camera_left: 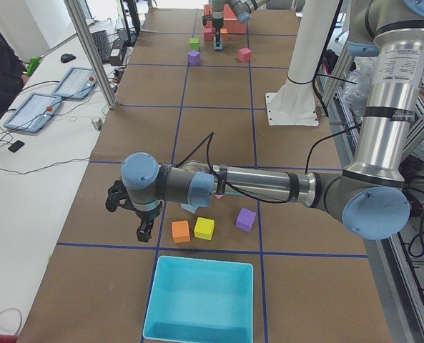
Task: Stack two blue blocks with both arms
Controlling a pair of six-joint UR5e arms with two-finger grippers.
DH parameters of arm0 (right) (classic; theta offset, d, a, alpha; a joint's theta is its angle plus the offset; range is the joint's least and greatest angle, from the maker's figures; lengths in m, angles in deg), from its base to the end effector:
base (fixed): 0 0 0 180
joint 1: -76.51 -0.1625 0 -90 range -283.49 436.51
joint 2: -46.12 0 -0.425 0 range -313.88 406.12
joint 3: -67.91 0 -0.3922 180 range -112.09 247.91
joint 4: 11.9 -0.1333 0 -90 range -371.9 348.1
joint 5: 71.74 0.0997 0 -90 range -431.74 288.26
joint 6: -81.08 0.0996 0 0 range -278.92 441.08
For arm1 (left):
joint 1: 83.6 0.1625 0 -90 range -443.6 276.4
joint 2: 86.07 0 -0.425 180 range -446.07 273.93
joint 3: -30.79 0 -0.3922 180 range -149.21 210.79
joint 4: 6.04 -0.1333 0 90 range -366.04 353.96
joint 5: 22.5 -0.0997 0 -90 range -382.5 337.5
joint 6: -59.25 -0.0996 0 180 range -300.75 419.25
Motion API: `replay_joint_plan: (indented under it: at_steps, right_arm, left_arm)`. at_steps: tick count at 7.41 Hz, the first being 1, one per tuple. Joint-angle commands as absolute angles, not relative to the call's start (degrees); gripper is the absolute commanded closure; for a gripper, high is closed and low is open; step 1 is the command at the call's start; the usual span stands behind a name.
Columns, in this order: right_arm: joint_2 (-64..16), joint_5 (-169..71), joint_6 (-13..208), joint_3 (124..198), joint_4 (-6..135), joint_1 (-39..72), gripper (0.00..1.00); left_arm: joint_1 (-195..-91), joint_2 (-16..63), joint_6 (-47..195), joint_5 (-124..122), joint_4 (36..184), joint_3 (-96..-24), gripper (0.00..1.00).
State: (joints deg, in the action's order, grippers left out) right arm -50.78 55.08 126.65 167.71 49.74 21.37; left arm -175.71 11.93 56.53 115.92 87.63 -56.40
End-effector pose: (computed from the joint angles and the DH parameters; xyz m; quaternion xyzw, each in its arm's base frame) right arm -0.2067 -0.4255 0.5810 -0.0012 -0.3973 0.0006 0.9177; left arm -0.0793 -0.5559 0.5978 0.0876 0.4055 0.0365 0.9091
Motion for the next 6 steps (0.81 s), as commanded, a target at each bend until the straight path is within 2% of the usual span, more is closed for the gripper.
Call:
replay_joint_plan:
  at_steps: [1, 6]
  right_arm:
    - [-43.3, 55.4, 129.4, 173.0, 61.2, 21.5, 0.57]
    - [-20.2, 46.8, 146.7, 172.5, 72.1, 36.6, 0.54]
  left_arm:
    - [-175.7, 11.9, 56.5, 115.9, 87.5, -56.4, 0.02]
    - [-175.7, 11.9, 56.5, 115.9, 87.4, -56.2, 0.02]
